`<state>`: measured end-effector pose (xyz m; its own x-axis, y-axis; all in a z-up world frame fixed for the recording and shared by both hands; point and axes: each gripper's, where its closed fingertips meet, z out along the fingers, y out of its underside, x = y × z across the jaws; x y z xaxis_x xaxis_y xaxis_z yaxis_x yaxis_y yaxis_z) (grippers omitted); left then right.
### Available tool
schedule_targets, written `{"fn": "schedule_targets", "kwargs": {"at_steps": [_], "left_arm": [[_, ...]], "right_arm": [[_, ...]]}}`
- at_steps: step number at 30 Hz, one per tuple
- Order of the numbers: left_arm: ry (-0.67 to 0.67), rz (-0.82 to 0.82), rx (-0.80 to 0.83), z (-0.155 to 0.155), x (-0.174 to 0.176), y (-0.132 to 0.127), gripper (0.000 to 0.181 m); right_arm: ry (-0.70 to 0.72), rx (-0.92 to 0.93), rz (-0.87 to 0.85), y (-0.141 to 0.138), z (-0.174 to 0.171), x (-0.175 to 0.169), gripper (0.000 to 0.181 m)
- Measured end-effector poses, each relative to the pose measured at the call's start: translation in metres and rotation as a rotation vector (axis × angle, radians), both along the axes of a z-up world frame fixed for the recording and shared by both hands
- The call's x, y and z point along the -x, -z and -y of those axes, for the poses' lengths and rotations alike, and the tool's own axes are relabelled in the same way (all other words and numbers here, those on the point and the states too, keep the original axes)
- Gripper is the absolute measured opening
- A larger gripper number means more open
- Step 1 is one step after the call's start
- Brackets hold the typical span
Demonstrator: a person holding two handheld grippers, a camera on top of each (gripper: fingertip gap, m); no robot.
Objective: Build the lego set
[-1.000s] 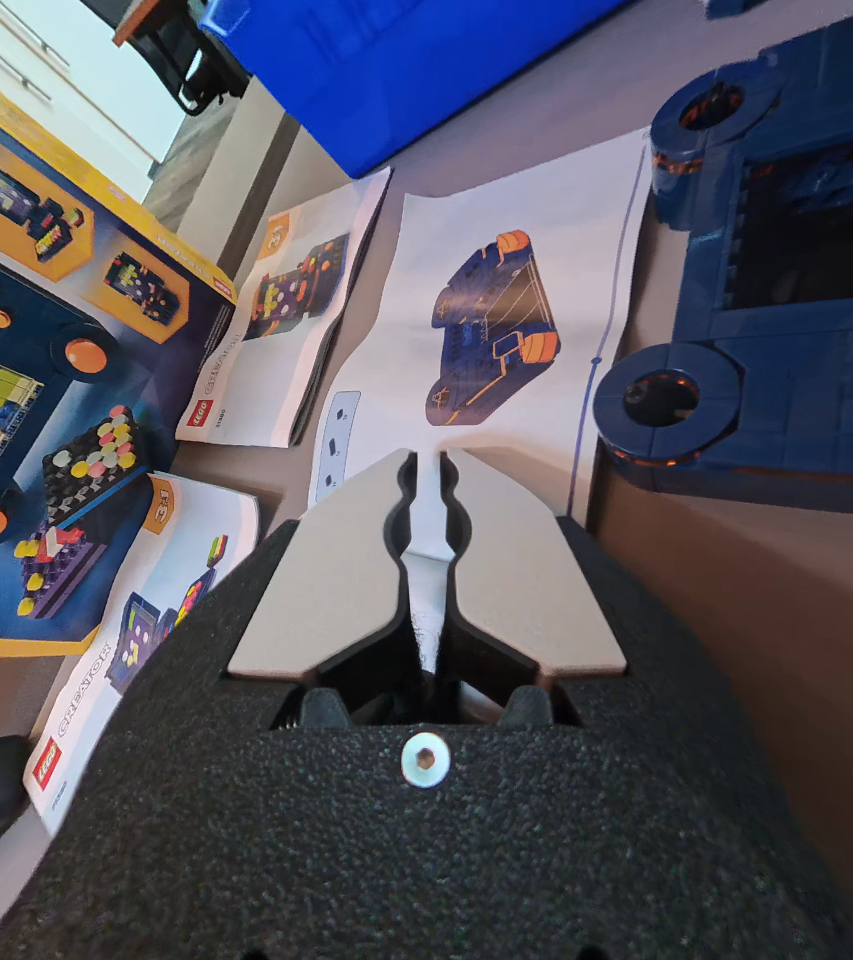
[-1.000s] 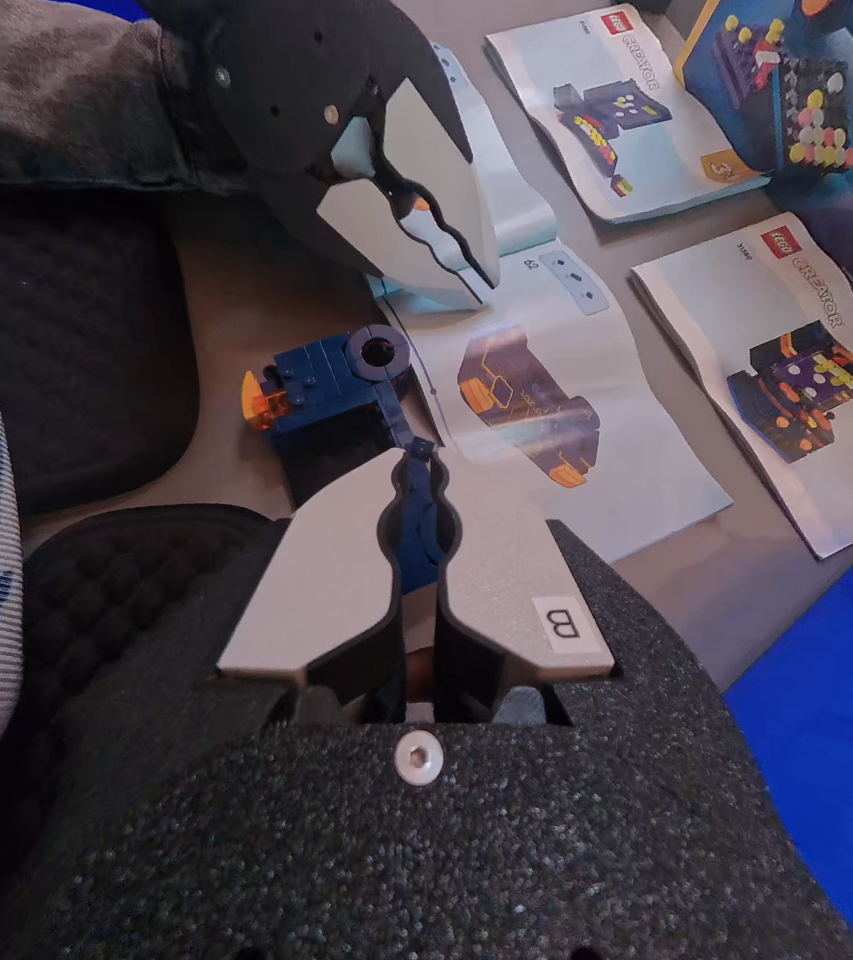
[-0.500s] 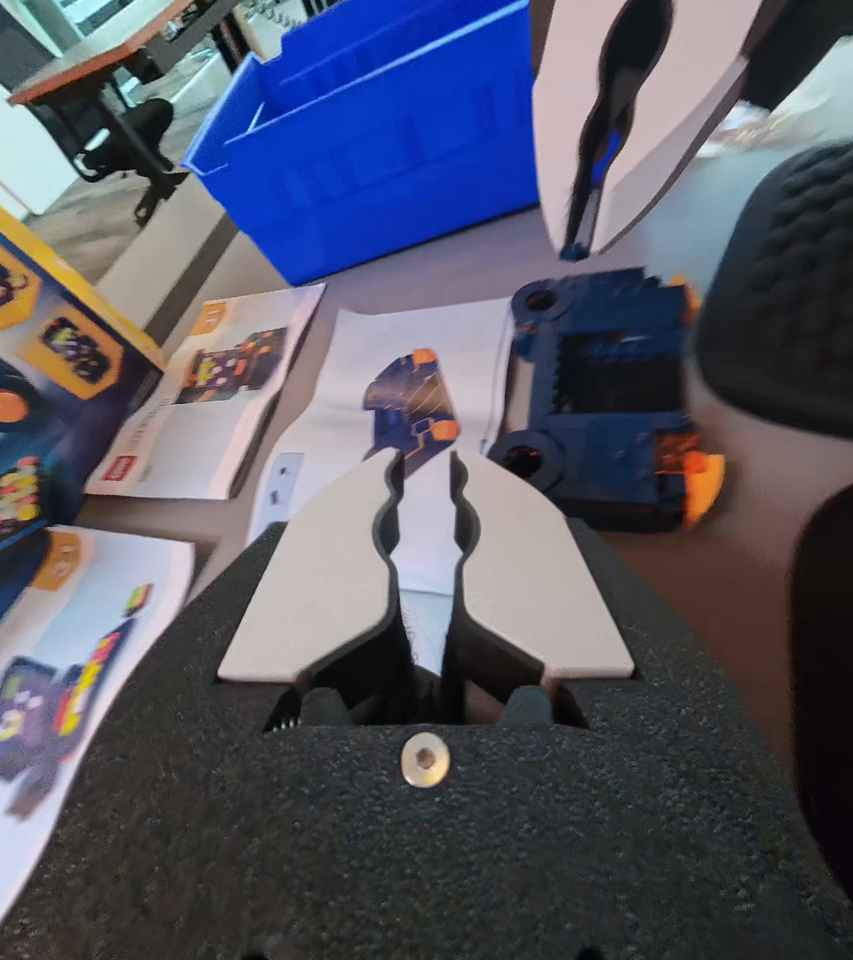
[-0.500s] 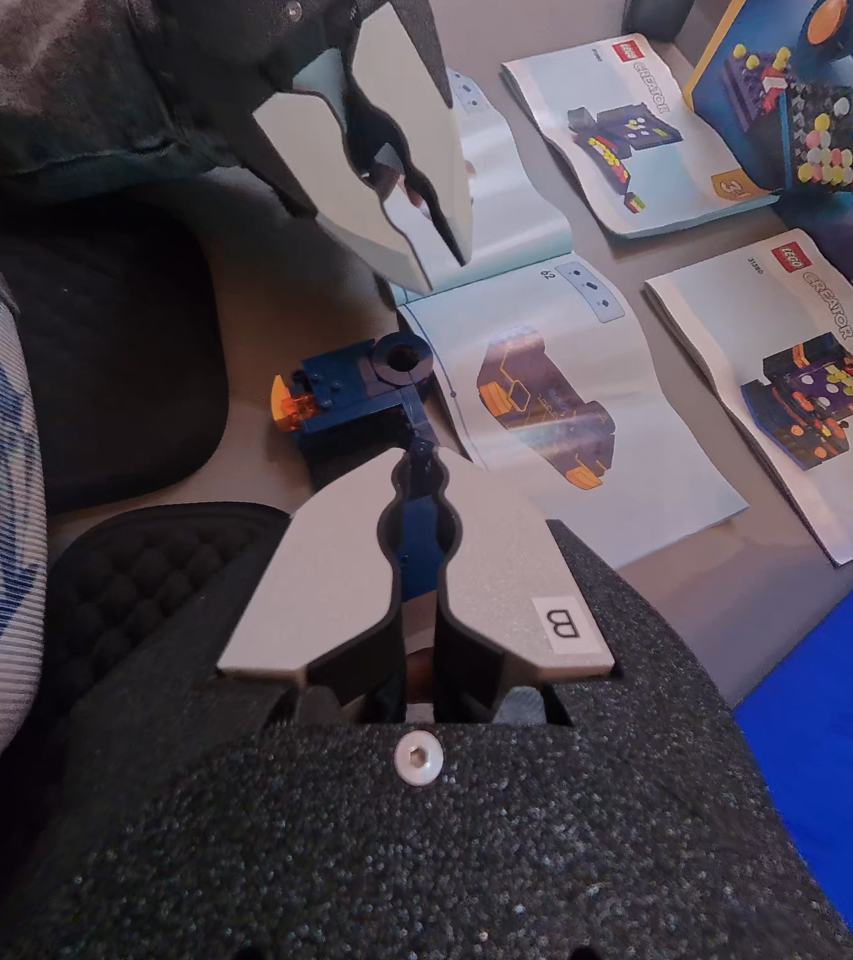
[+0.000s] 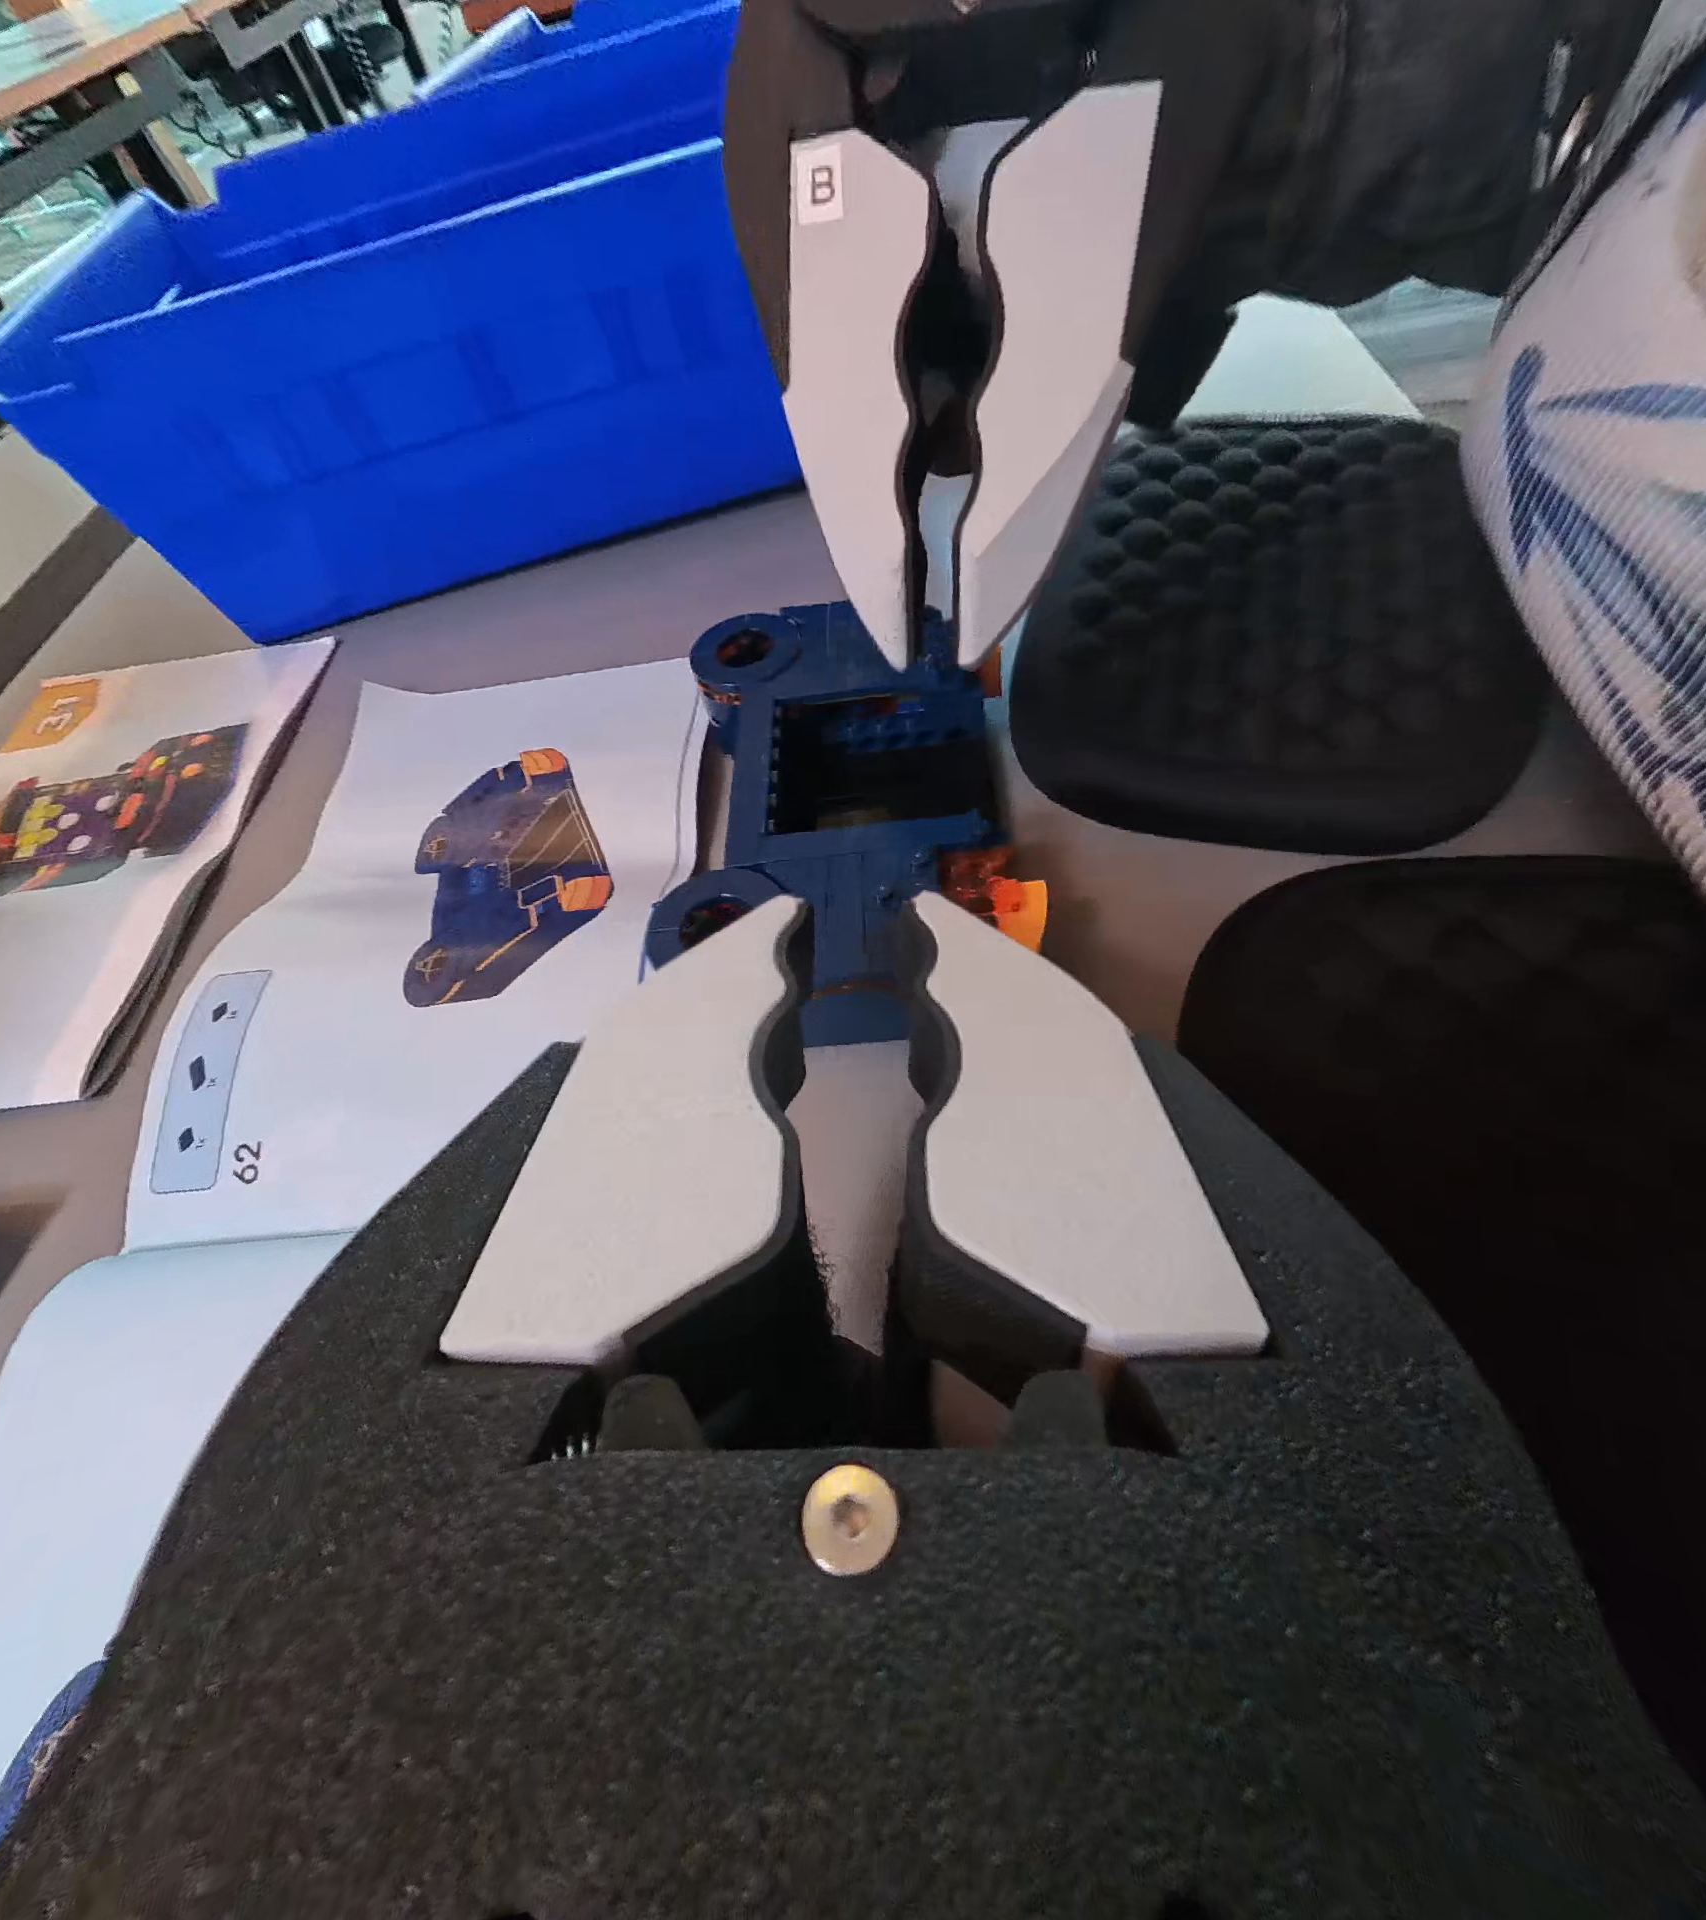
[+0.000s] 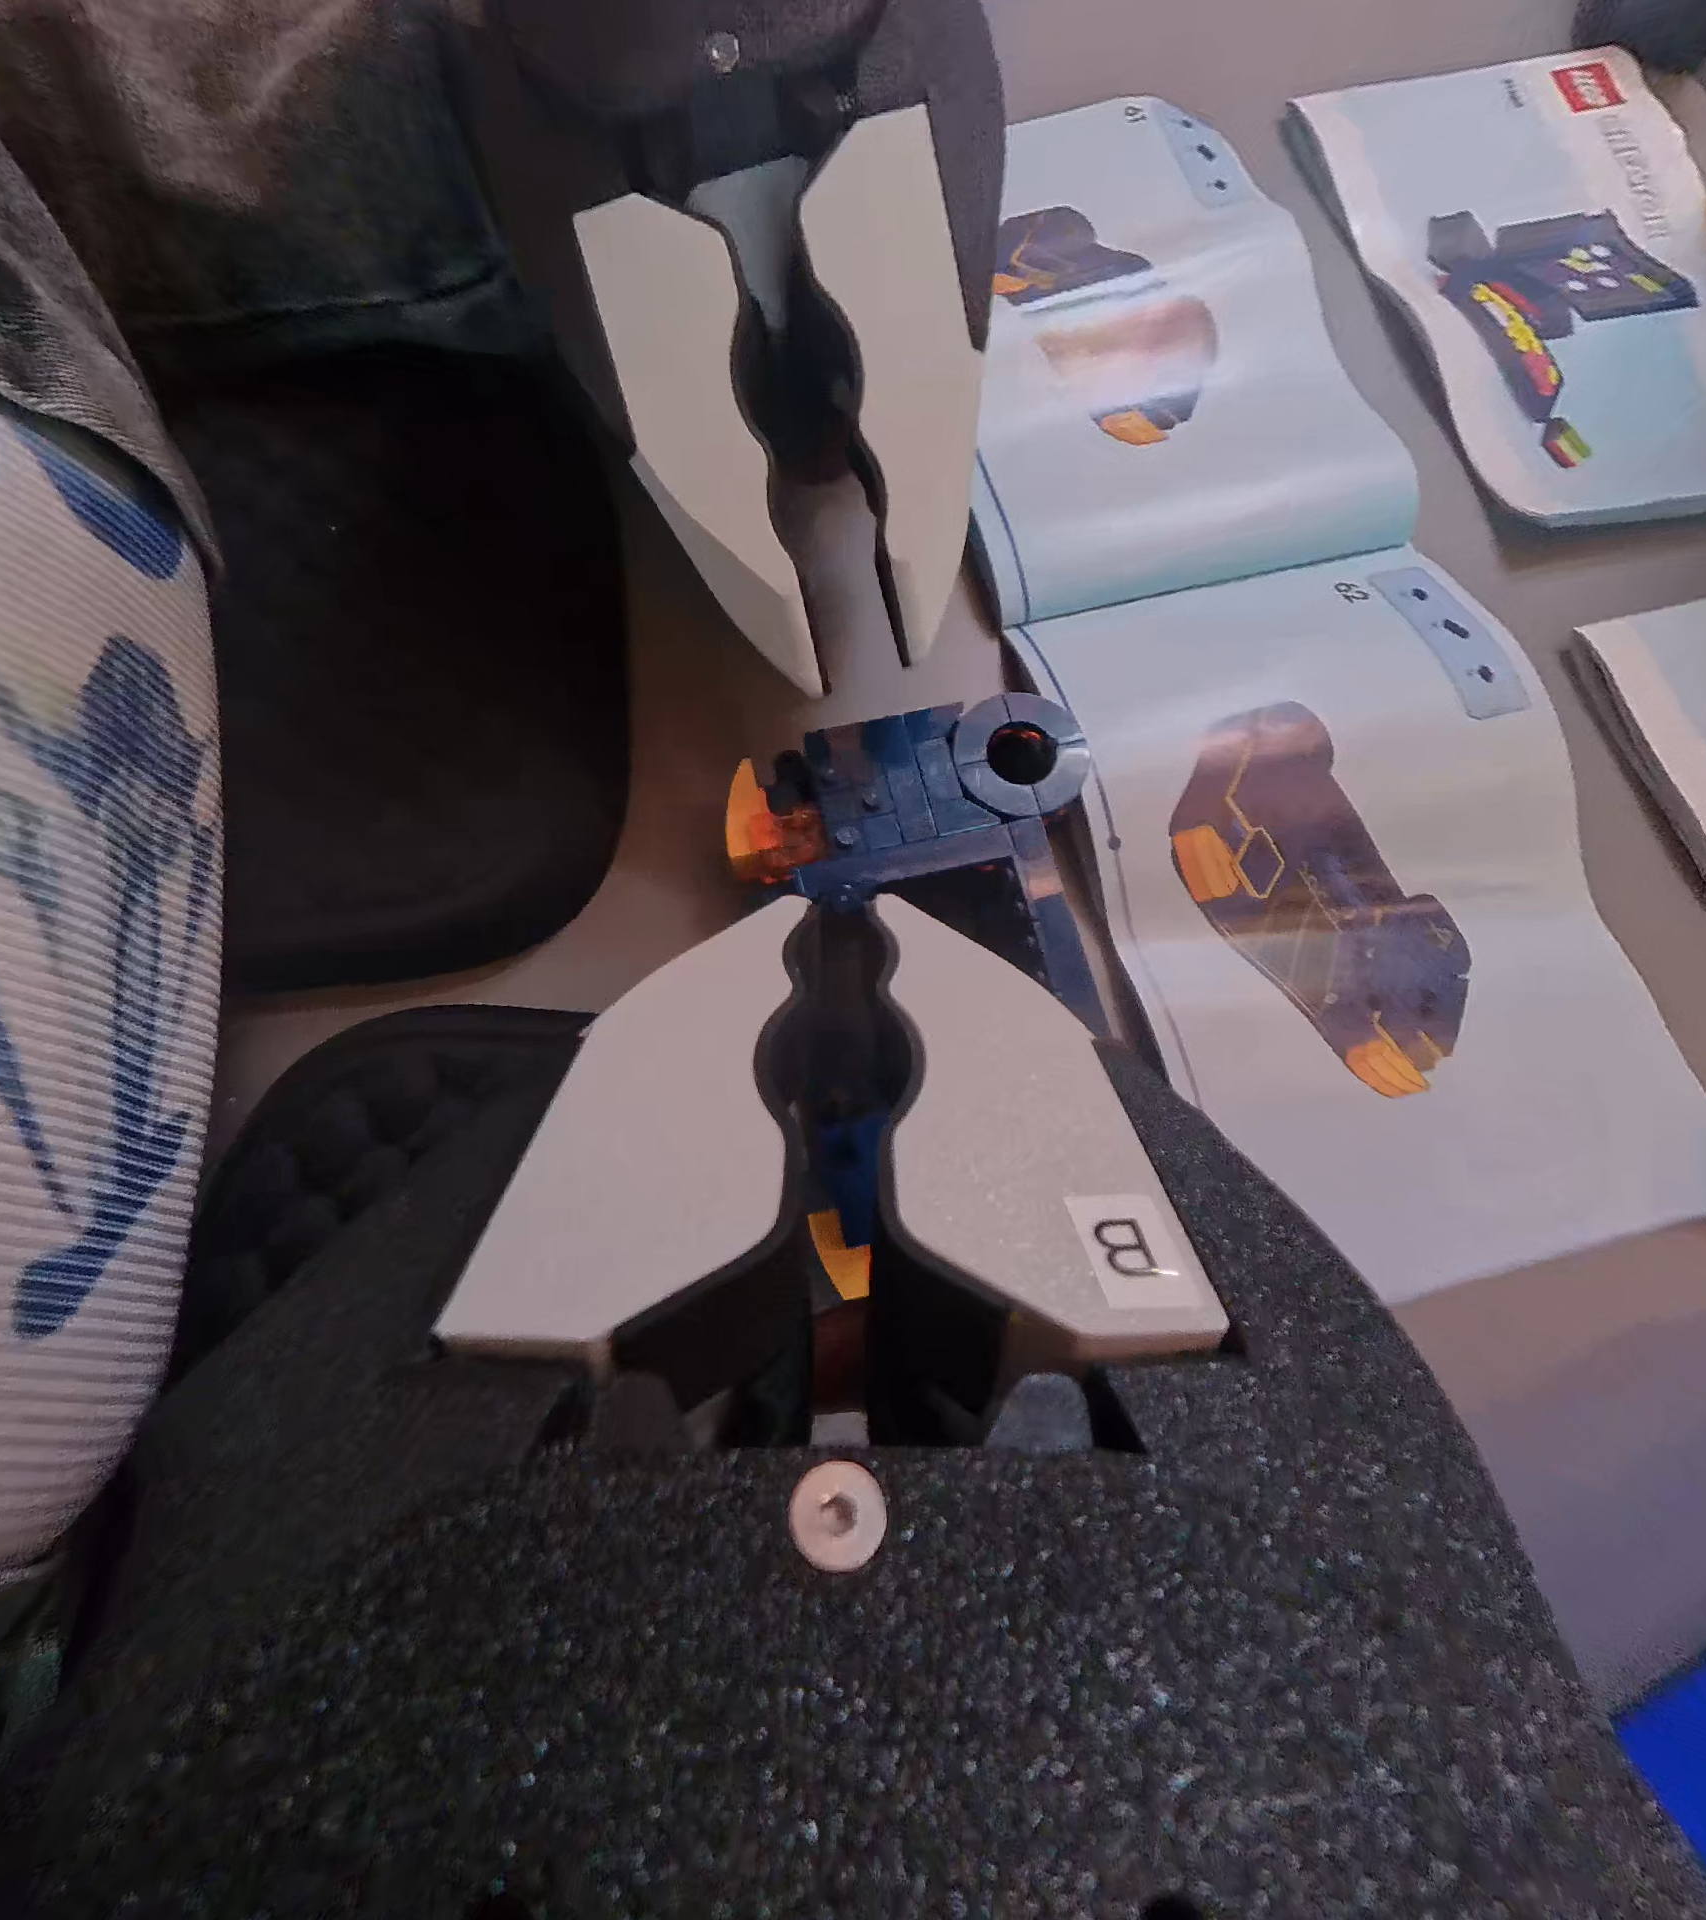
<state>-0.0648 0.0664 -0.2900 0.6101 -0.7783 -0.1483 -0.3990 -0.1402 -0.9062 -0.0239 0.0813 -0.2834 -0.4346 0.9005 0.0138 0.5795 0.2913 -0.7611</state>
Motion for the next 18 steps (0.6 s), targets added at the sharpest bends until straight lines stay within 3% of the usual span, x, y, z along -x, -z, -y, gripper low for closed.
{"fn": "schedule_targets", "kwargs": {"at_steps": [18], "left_arm": [[0.06,-0.068,0.016,0.0071,-0.0064,0.0106,0.024]], "right_arm": [[-0.103,-0.138,0.046,0.0103,0.0069,0.011,0.007]]}}
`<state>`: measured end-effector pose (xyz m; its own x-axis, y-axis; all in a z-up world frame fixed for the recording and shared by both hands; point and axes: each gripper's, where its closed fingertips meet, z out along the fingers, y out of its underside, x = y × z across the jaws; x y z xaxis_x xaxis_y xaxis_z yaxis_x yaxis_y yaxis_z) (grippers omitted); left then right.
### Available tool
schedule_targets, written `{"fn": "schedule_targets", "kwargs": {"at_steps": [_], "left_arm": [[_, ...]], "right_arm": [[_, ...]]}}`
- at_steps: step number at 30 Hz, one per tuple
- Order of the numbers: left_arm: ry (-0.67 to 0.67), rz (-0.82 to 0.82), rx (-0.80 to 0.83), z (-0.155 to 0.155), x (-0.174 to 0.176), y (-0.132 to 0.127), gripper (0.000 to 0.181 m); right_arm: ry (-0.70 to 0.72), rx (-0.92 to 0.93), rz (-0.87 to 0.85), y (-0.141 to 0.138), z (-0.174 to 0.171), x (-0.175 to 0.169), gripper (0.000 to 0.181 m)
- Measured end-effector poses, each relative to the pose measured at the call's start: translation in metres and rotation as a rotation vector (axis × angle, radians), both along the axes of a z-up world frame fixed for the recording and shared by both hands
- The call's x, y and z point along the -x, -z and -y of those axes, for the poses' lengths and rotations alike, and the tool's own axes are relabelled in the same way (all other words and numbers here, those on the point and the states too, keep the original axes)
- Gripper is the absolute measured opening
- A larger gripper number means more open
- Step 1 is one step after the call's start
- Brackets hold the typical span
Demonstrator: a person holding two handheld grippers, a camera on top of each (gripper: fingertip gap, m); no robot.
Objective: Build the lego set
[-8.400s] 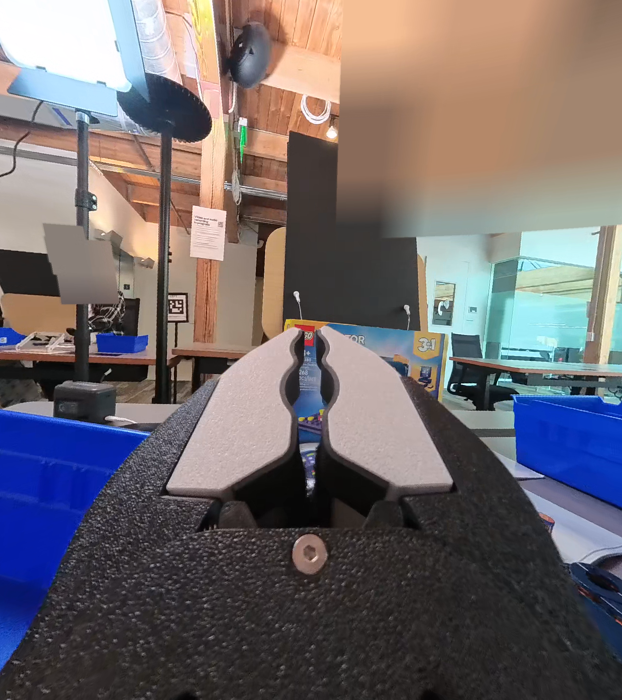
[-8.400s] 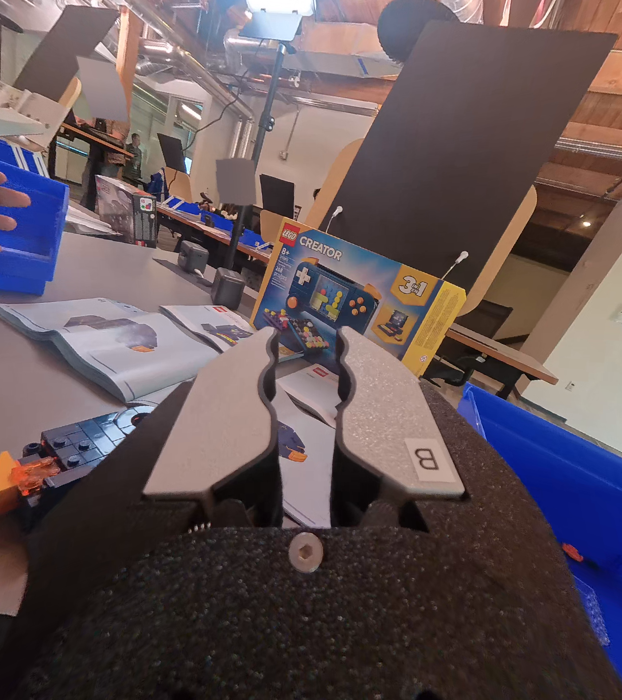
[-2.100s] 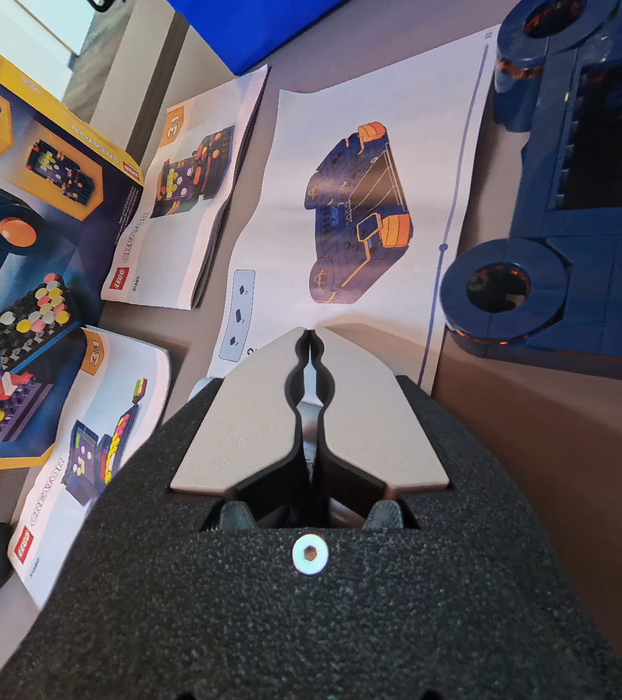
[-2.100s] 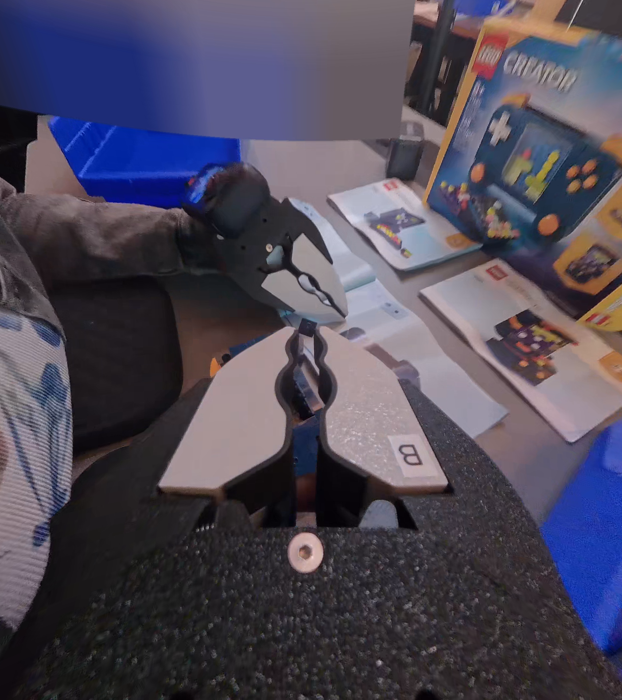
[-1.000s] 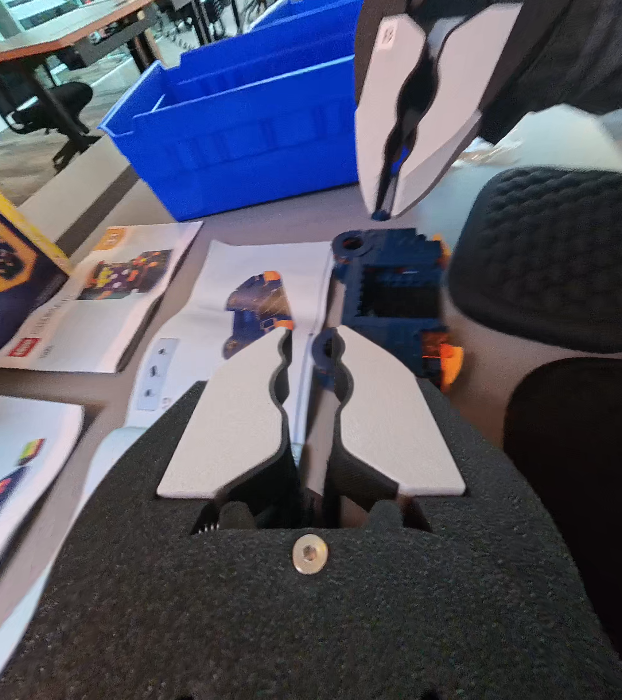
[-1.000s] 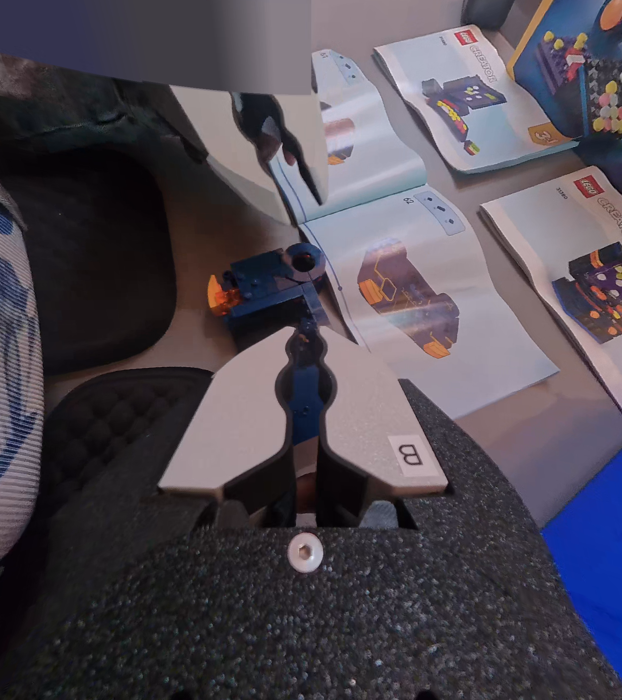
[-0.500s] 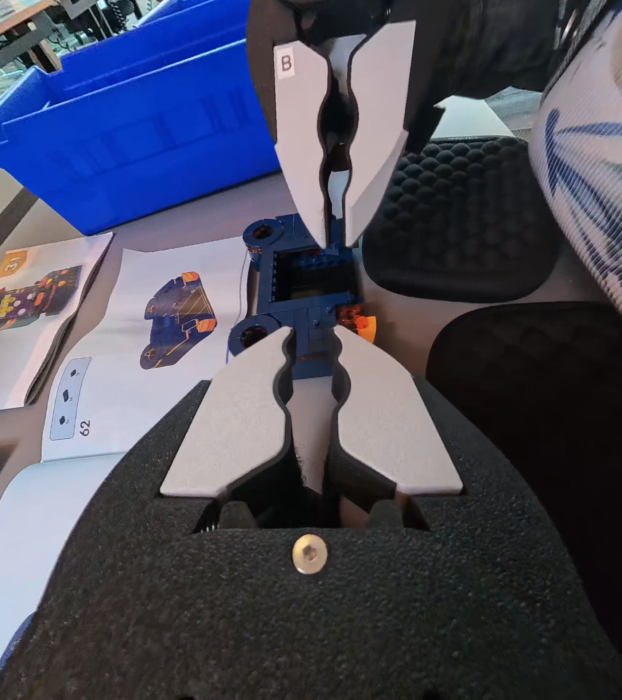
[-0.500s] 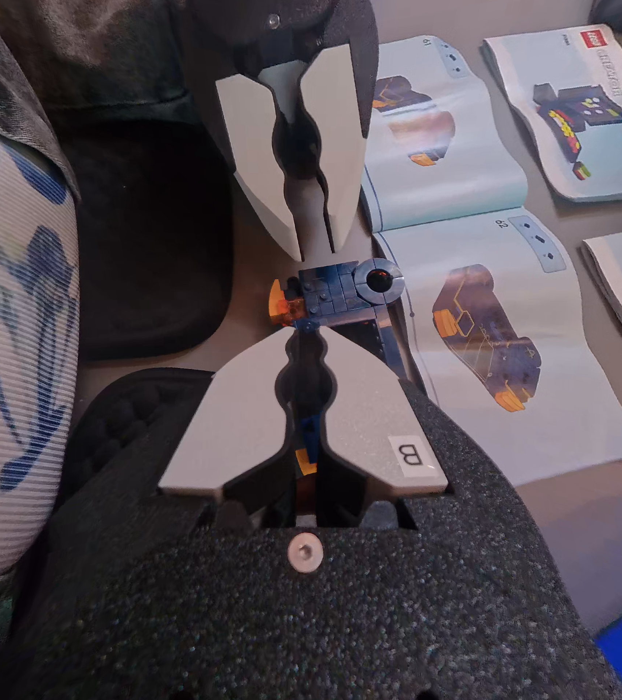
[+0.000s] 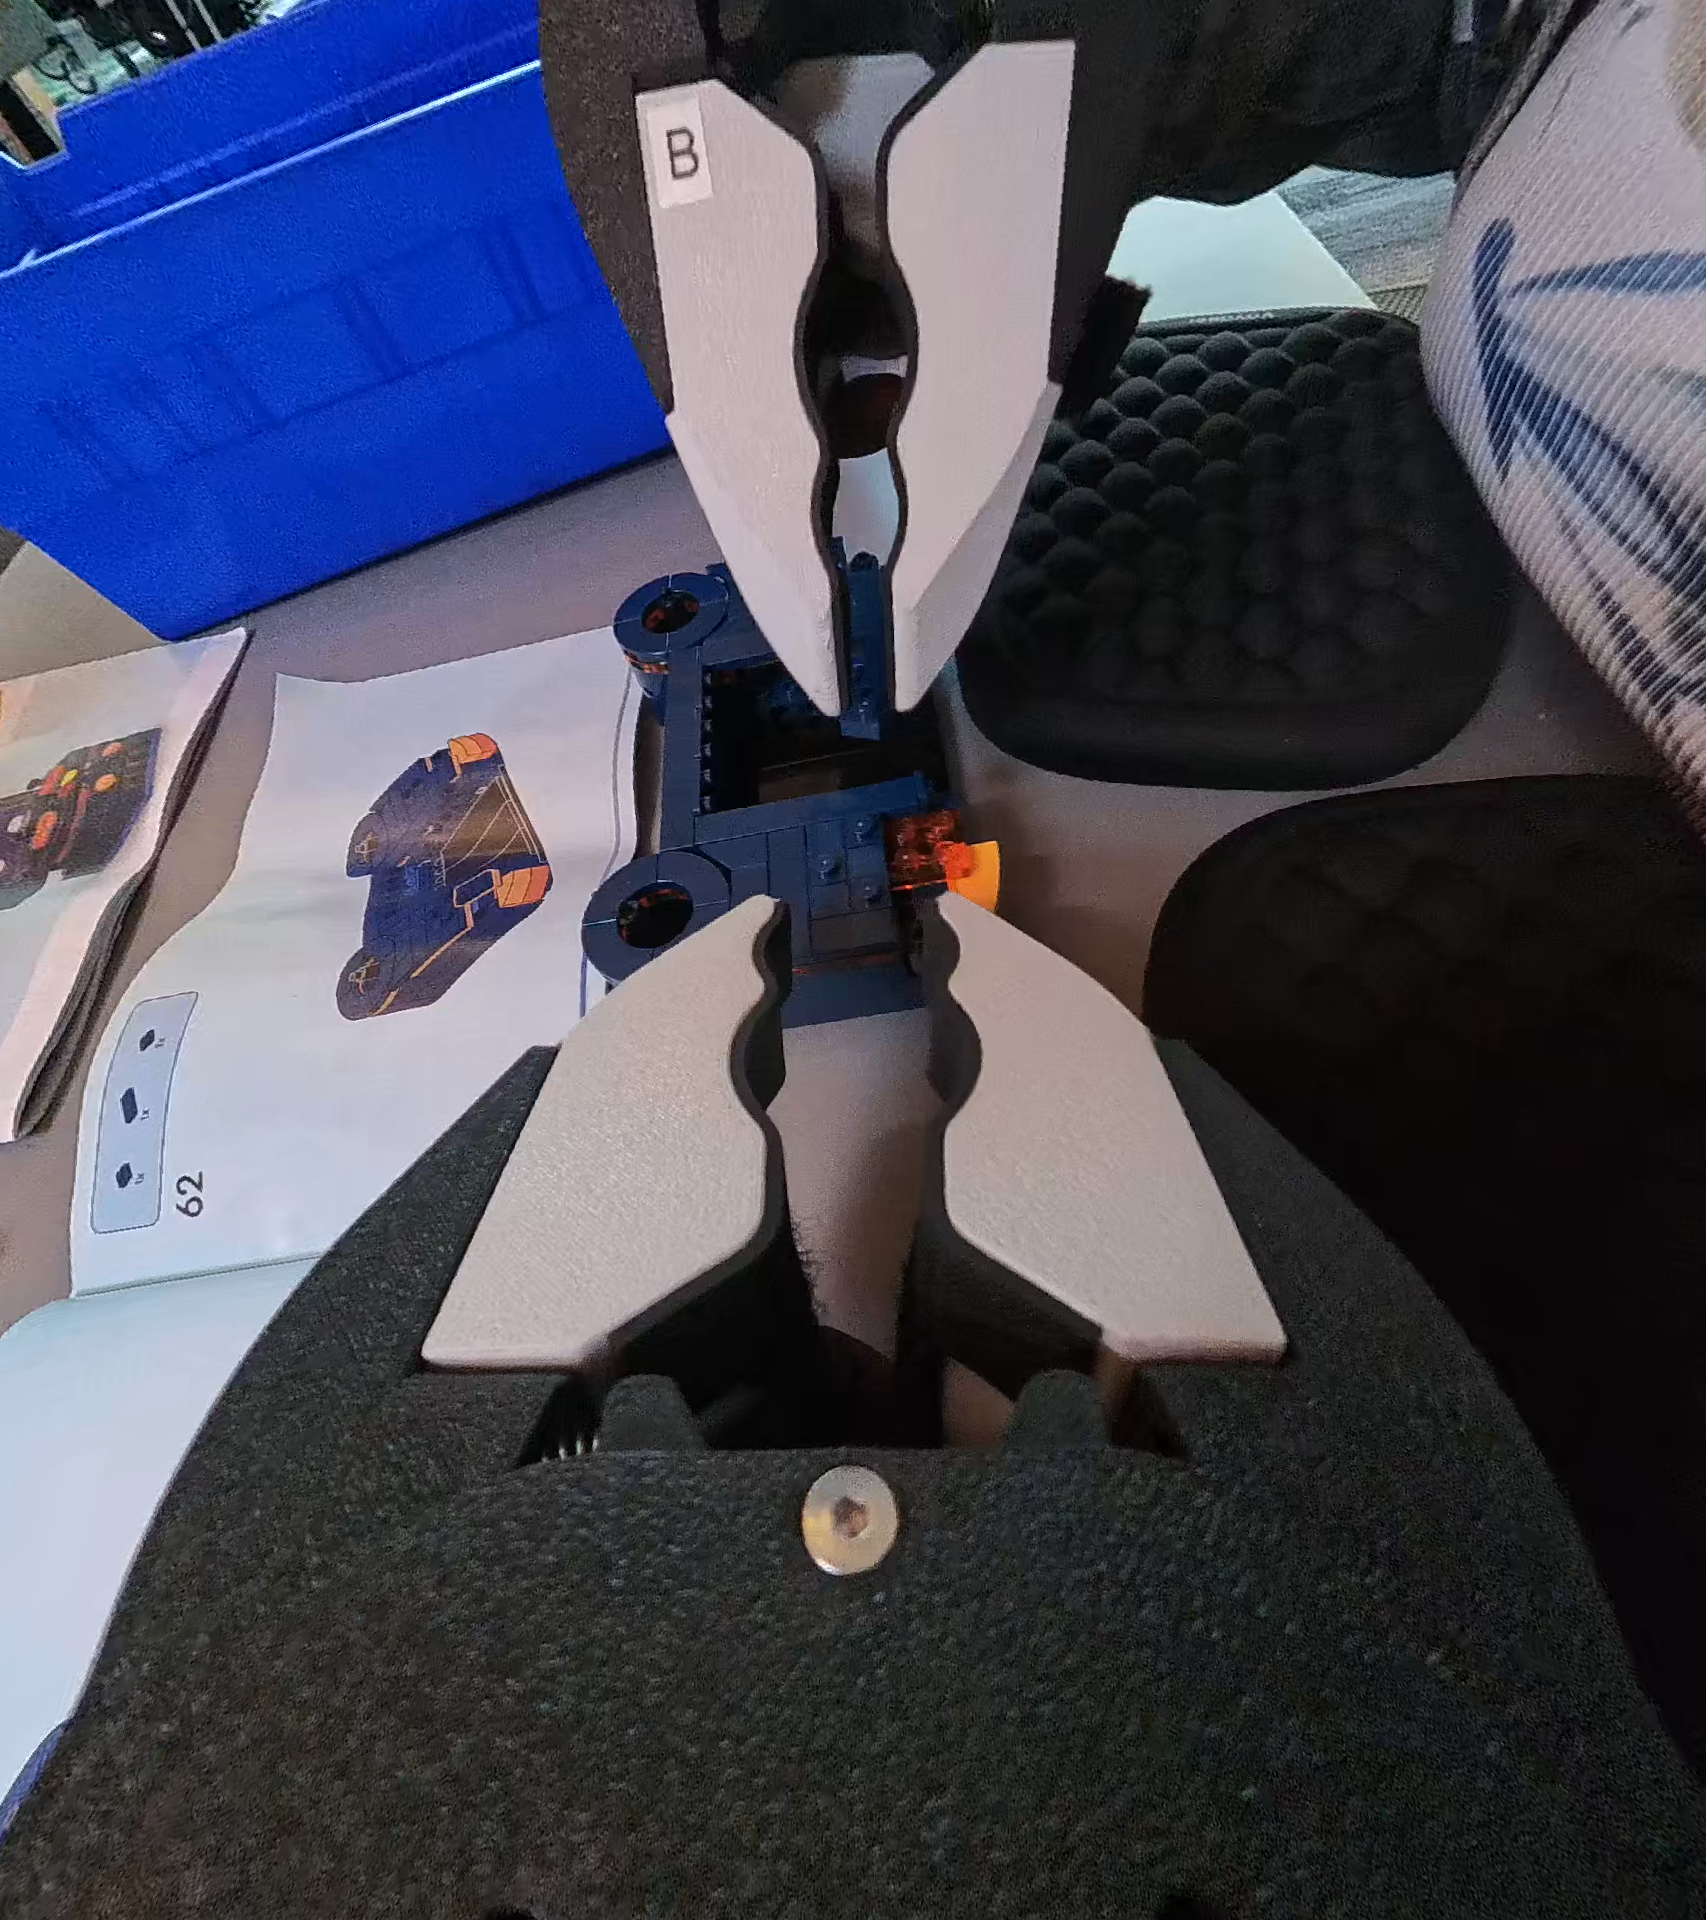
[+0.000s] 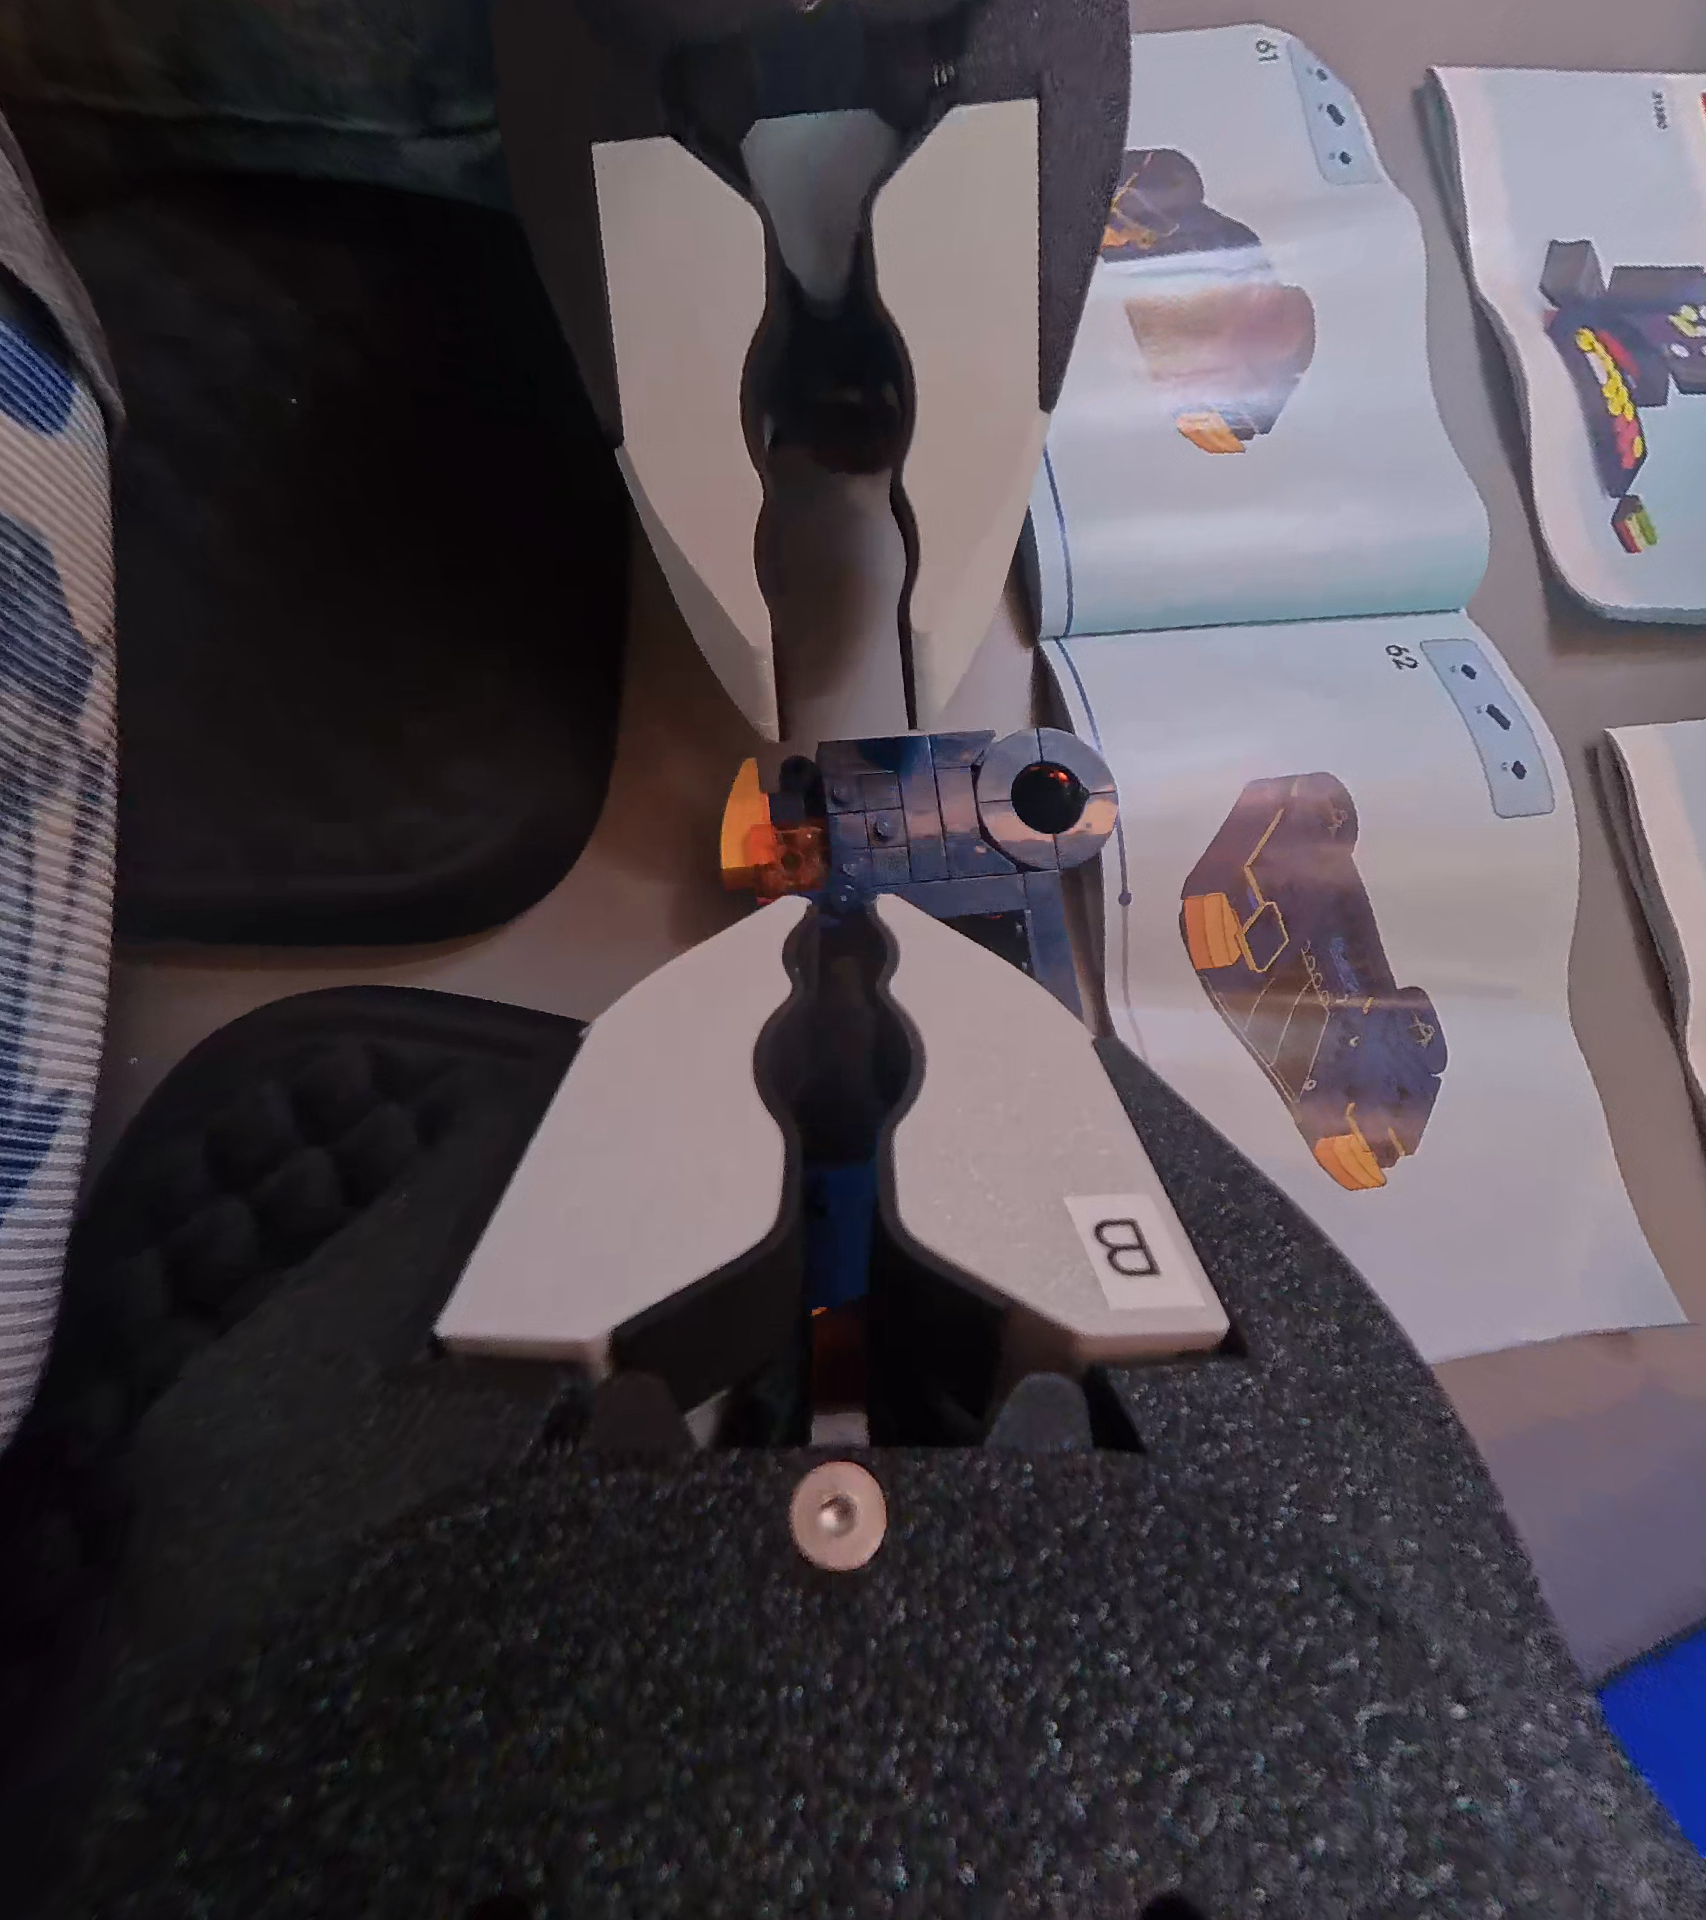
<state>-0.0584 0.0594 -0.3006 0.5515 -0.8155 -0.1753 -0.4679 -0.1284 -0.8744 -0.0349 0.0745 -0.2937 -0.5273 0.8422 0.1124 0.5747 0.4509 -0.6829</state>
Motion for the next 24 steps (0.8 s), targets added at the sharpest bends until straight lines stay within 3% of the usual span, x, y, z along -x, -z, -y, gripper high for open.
{"fn": "schedule_targets", "kwargs": {"at_steps": [24], "left_arm": [[0.006,-0.057,0.014,-0.001,-0.002,0.009,0.02]], "right_arm": [[-0.122,-0.151,0.076,0.016,0.014,0.011,0.007]]}}
